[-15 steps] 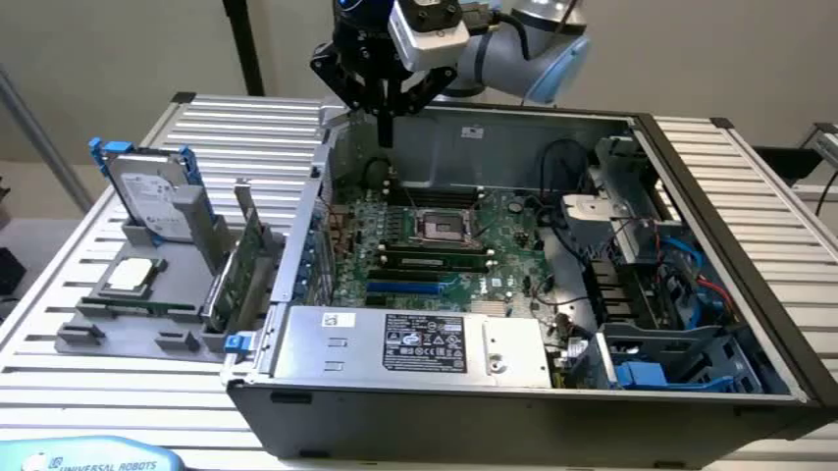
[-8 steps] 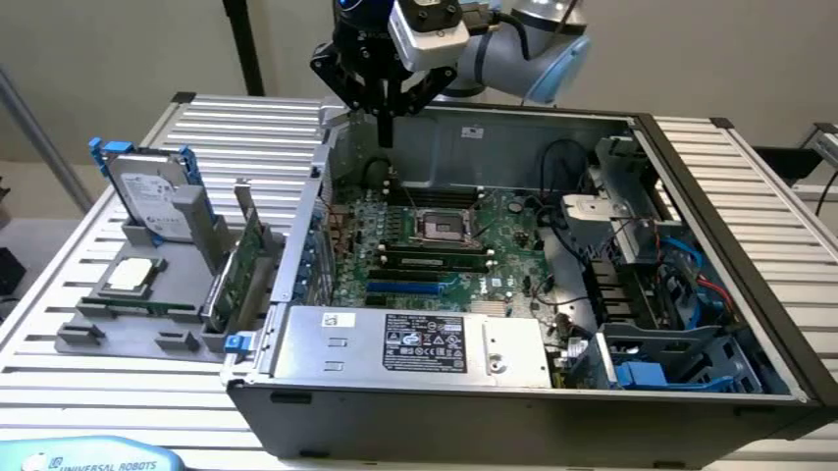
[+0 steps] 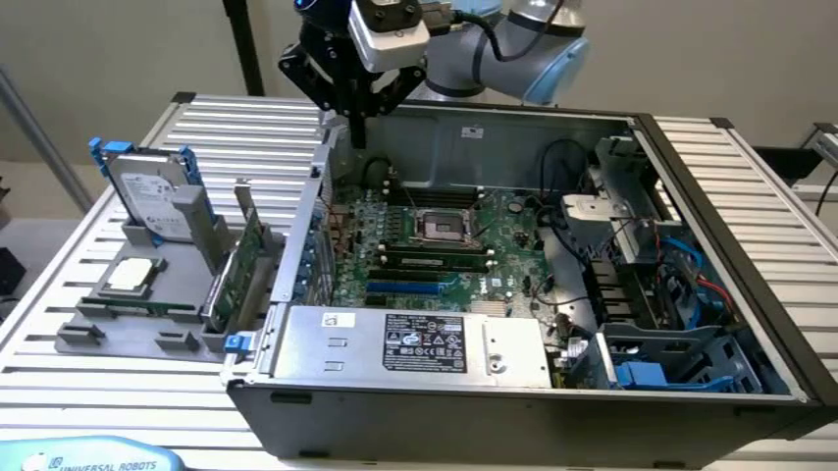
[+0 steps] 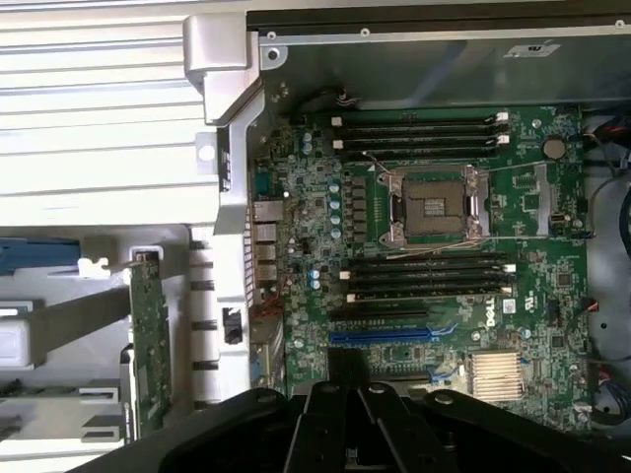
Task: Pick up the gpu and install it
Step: 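Reach for the gpu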
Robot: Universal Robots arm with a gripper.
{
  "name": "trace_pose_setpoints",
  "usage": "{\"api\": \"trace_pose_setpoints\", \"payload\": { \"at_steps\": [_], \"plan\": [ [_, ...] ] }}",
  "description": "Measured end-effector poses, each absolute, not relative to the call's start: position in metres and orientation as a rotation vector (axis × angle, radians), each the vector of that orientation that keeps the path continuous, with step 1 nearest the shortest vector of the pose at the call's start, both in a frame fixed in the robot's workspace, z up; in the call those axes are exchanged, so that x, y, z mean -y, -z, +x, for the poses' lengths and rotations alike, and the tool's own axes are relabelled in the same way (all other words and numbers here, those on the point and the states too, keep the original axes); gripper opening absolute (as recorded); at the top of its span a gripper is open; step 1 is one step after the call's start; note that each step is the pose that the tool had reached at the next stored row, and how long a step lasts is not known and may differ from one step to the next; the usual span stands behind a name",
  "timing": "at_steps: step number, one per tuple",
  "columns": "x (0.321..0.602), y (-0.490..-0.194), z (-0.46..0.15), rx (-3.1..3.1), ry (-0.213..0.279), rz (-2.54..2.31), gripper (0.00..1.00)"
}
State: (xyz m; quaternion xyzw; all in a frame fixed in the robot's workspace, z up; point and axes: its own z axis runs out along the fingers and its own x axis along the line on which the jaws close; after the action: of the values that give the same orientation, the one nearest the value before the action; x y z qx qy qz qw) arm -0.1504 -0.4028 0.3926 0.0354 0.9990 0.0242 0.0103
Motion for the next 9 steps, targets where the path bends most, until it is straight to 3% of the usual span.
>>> {"api": "trace_pose_setpoints", "payload": {
  "at_steps": [9],
  "plan": [
    [0.409, -0.392, -0.191, -3.118, -0.075, 0.110, 0.11]
  ]
}}
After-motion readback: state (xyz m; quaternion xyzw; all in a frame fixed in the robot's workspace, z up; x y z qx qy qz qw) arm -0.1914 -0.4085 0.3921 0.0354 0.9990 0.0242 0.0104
